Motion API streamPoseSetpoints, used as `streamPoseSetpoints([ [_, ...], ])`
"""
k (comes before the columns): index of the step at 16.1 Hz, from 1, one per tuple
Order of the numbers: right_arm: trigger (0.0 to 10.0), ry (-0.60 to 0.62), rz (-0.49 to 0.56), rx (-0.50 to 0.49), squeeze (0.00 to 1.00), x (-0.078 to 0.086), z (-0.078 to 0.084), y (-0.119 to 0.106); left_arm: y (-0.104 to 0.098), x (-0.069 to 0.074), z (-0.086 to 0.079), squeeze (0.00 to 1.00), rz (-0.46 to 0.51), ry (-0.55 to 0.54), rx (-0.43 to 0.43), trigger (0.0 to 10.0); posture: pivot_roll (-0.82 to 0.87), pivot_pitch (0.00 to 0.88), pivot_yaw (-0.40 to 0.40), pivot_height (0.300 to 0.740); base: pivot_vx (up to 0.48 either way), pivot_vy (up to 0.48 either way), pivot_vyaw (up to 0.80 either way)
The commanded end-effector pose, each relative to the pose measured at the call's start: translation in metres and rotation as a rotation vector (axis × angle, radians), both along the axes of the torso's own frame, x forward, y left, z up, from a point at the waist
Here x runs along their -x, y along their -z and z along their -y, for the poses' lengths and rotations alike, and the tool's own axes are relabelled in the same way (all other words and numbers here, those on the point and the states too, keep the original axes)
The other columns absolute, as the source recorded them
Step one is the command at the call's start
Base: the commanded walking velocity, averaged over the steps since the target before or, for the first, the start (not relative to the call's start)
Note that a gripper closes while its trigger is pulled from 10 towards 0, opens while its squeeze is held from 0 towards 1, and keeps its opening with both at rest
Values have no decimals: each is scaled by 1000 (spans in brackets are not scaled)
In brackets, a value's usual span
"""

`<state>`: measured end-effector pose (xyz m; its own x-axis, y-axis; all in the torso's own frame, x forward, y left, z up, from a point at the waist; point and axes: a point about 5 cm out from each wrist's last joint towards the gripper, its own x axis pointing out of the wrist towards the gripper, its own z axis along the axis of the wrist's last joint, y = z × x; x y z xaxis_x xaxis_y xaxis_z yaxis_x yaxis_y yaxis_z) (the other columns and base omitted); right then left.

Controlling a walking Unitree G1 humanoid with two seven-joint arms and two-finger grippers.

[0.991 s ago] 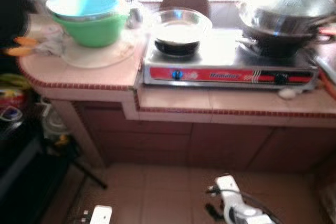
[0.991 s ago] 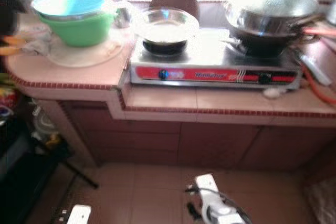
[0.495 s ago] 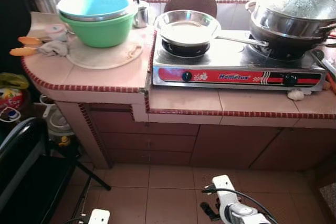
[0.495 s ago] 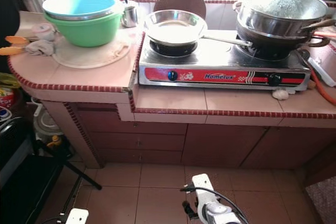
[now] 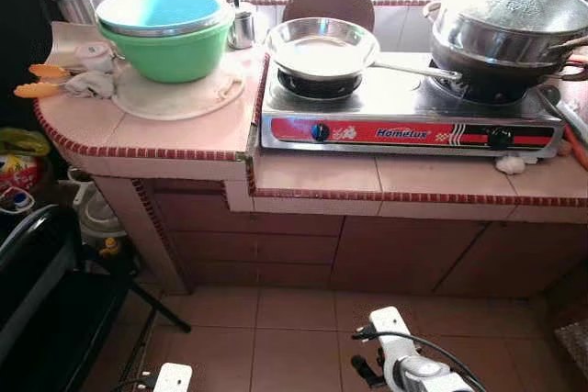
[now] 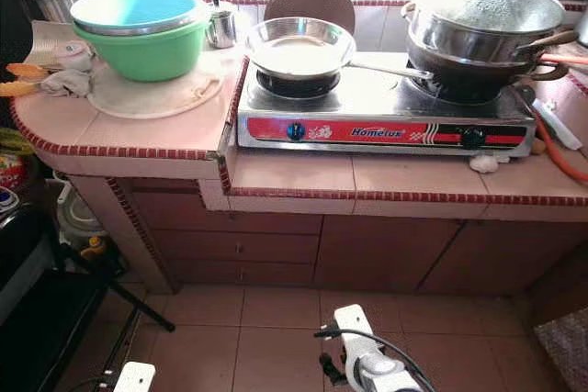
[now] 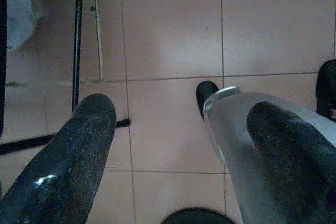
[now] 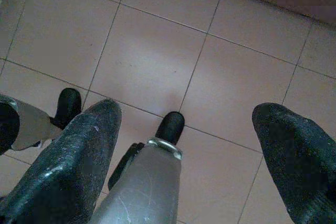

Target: Kitchen organization

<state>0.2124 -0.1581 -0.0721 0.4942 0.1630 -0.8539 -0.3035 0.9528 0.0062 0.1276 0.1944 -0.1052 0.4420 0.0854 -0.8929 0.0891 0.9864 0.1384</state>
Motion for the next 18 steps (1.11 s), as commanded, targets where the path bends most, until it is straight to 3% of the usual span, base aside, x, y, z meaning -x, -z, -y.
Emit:
streamPoseSetpoints([
  [1, 10000, 0, -2, -1, 0, -1, 0, -1, 5, 11, 13, 0, -42, -10, 45, 10000, 0, 19, -35, 740, 0, 0, -781],
  [8, 10000, -4, 2, -6, 0, -1, -1, -1, 6, 15, 11, 0, -52, -1, 32, 10000, 4, 26, -32, 740, 0, 0, 0],
  [12, 10000, 63, -3, -47, 0, -1, -3, -1, 6, 15, 9, 0, -47, -7, 26, 10000, 5, 35, -28, 740, 0, 0, 0],
  [18, 10000, 110, -27, -88, 0, 10, -9, 6, -2, -2, -9, 0, -7, 17, -45, 10000, -21, 33, 31, 740, 0, 0, 0],
])
